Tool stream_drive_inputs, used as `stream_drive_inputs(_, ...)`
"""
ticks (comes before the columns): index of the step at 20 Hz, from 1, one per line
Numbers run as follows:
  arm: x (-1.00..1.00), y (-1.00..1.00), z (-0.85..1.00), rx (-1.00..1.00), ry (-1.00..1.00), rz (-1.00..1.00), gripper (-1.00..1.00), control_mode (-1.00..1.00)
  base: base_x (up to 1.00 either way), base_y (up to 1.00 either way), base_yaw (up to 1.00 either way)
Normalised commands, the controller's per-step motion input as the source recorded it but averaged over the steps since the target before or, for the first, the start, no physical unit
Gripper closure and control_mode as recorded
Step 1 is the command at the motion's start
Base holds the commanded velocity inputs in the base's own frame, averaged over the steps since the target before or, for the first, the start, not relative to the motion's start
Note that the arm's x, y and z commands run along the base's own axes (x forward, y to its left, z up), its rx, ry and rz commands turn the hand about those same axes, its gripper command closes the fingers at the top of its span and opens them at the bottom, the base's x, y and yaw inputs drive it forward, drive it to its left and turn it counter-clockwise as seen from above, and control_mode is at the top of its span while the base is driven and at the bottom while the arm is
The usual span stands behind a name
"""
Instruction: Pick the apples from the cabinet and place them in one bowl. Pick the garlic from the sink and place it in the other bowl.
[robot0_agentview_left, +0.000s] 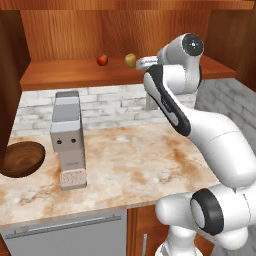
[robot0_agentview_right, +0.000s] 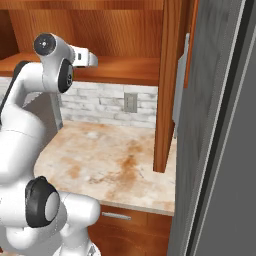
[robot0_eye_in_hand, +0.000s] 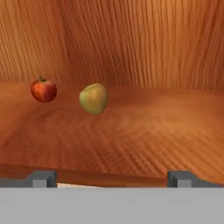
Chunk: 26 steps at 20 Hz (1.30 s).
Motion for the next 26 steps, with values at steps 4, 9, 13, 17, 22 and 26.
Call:
stream_drive_inputs(4,0.68,0.05,0.0,-0.09,0.13,-0.03,-1.0,-1.0,0.0,0.0,0.0)
stream_drive_inputs(9,0.56,0.11,0.0,-0.05,0.1,-0.02,-1.0,-1.0,0.0,0.0,0.0)
stream_drive_inputs(13,0.54,0.21,-0.02,-0.02,-0.01,0.0,-1.0,-1.0,0.0,0.0,0.0)
stream_drive_inputs(17,0.35,0.12,-0.16,0.0,-0.1,0.0,-1.0,-1.0,0.0,0.0,0.0)
stream_drive_inputs(22,0.2,0.06,-0.29,0.04,-0.07,0.0,-1.0,-1.0,0.0,0.0,0.0)
stream_drive_inputs(26,0.27,0.02,-0.12,0.07,-0.07,0.0,-1.0,-1.0,0.0,0.0,0.0)
